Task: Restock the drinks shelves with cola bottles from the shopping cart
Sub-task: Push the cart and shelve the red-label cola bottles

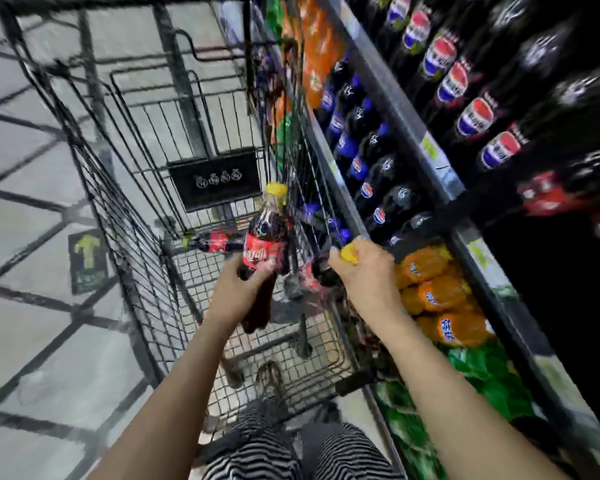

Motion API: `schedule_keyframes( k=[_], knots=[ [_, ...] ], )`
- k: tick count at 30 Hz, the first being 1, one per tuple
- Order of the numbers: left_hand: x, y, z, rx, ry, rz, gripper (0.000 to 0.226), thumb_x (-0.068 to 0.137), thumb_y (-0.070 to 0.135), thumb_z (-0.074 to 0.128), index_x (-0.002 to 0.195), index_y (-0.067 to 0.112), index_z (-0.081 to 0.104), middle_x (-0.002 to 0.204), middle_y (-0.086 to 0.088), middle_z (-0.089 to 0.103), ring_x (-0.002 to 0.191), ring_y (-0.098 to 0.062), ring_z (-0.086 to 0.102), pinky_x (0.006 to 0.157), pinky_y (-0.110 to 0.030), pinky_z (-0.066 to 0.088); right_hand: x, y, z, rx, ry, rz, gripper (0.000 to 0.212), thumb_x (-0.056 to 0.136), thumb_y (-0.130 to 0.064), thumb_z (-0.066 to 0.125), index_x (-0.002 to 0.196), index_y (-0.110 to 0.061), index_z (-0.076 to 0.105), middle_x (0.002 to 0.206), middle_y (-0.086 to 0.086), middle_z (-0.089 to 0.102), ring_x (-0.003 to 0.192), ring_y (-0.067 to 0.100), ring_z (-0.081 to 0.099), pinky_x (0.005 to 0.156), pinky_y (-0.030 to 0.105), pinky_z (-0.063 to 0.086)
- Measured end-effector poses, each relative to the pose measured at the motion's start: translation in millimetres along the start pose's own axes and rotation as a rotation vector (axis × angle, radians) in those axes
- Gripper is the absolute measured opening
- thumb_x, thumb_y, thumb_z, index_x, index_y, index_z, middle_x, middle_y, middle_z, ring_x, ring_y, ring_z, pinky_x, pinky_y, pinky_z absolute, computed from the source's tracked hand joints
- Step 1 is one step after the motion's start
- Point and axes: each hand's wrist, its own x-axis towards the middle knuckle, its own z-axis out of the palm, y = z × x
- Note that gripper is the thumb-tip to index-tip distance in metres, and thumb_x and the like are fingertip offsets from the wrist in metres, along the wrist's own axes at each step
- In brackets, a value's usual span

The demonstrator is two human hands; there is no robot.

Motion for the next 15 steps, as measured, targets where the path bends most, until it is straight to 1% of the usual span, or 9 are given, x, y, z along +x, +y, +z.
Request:
schedule_keyframes(
  k=[1, 3, 5, 6, 7, 9, 11, 13, 15],
  knots=[
    [-1.1, 11.5, 0.4, 0.013, -0.018, 0.020, 0.037, 0.086, 0.053, 0.061, 0.110, 0.026, 0.053, 0.097, 0.000, 0.062, 0.086, -0.018, 0.062, 0.068, -0.029, 0.048, 2.5, -3.3, -14.4, 0.007, 0.041, 0.010, 0.041, 0.086, -0.034, 0.064, 0.064, -0.016, 0.036, 0.060, 0.003, 0.040, 0.060, 0.025, 0.039, 0.058, 0.031, 0.030],
    [-4.3, 35.3, 2.1, -0.002, -0.063, 0.068, 0.031, 0.086, 0.055, 0.059, 0.106, 0.032, 0.053, 0.103, -0.001, 0.064, 0.095, -0.024, 0.063, 0.084, -0.040, 0.052, 5.7, -8.4, -44.7, 0.017, 0.131, 0.018, 0.039, 0.086, -0.034, 0.065, 0.065, -0.013, 0.039, 0.058, 0.003, 0.041, 0.060, 0.026, 0.040, 0.058, 0.032, 0.025],
    [-10.4, 60.0, 6.2, -0.025, -0.097, 0.146, 0.028, 0.087, 0.053, 0.059, 0.107, 0.035, 0.055, 0.110, -0.001, 0.064, 0.103, -0.022, 0.060, 0.093, -0.039, 0.046, 5.9, -10.9, -75.1, 0.045, 0.227, 0.010, 0.038, 0.085, -0.033, 0.066, 0.066, -0.010, 0.044, 0.056, 0.006, 0.042, 0.059, 0.030, 0.040, 0.058, 0.036, 0.026],
    [-15.6, 73.7, 8.1, -0.041, -0.116, 0.192, 0.021, 0.089, 0.047, 0.060, 0.105, 0.034, 0.056, 0.109, 0.000, 0.063, 0.102, -0.019, 0.058, 0.090, -0.035, 0.044, 3.4, -12.0, -90.2, 0.074, 0.279, 0.003, 0.039, 0.084, -0.032, 0.067, 0.064, -0.009, 0.043, 0.055, 0.007, 0.042, 0.058, 0.030, 0.041, 0.058, 0.038, 0.031],
    [-21.0, 86.6, 10.7, -0.057, -0.142, 0.231, 0.013, 0.091, 0.038, 0.061, 0.102, 0.032, 0.057, 0.105, 0.000, 0.064, 0.098, -0.017, 0.058, 0.085, -0.031, 0.042, 0.0, -12.6, -104.8, 0.116, 0.335, 0.003, 0.040, 0.084, -0.031, 0.068, 0.061, -0.011, 0.041, 0.053, 0.004, 0.040, 0.054, 0.025, 0.042, 0.056, 0.035, 0.036],
    [-31.3, 109.7, 17.6, -0.126, -0.215, 0.312, 0.012, 0.085, 0.032, 0.069, 0.092, 0.029, 0.060, 0.091, 0.002, 0.065, 0.086, -0.013, 0.059, 0.077, -0.028, 0.044, -8.4, -13.1, -131.8, 0.197, 0.447, 0.009, 0.041, 0.082, -0.027, 0.068, 0.059, -0.012, 0.039, 0.051, -0.002, 0.037, 0.049, 0.012, 0.036, 0.051, 0.017, 0.033],
    [-40.8, 130.5, 25.1, -0.168, -0.298, 0.389, 0.018, 0.074, 0.039, 0.068, 0.085, 0.027, 0.062, 0.077, 0.012, 0.066, 0.073, -0.003, 0.058, 0.070, -0.019, 0.046, -17.7, -12.6, -155.8, 0.237, 0.530, 0.023, 0.035, 0.081, -0.024, 0.068, 0.062, -0.006, 0.044, 0.055, -0.001, 0.040, 0.052, 0.012, 0.035, 0.052, 0.014, 0.032],
    [-50.0, 148.7, 35.2, -0.175, -0.372, 0.450, 0.023, 0.070, 0.043, 0.065, 0.082, 0.023, 0.062, 0.067, 0.017, 0.065, 0.063, 0.004, 0.056, 0.062, -0.010, 0.044, -27.5, -9.6, -177.1, 0.254, 0.617, 0.040, 0.034, 0.081, -0.024, 0.067, 0.063, -0.009, 0.043, 0.055, -0.003, 0.039, 0.051, 0.007, 0.037, 0.050, 0.013, 0.032],
    [-58.0, 163.5, 47.4, -0.183, -0.438, 0.485, 0.030, 0.069, 0.047, 0.063, 0.082, 0.020, 0.064, 0.067, 0.015, 0.064, 0.063, 0.001, 0.056, 0.062, -0.012, 0.044, -38.6, -3.5, -196.3, 0.223, 0.687, 0.052, 0.036, 0.079, -0.028, 0.065, 0.060, -0.015, 0.037, 0.054, -0.006, 0.036, 0.049, 0.005, 0.037, 0.049, 0.012, 0.031]
  ],
)
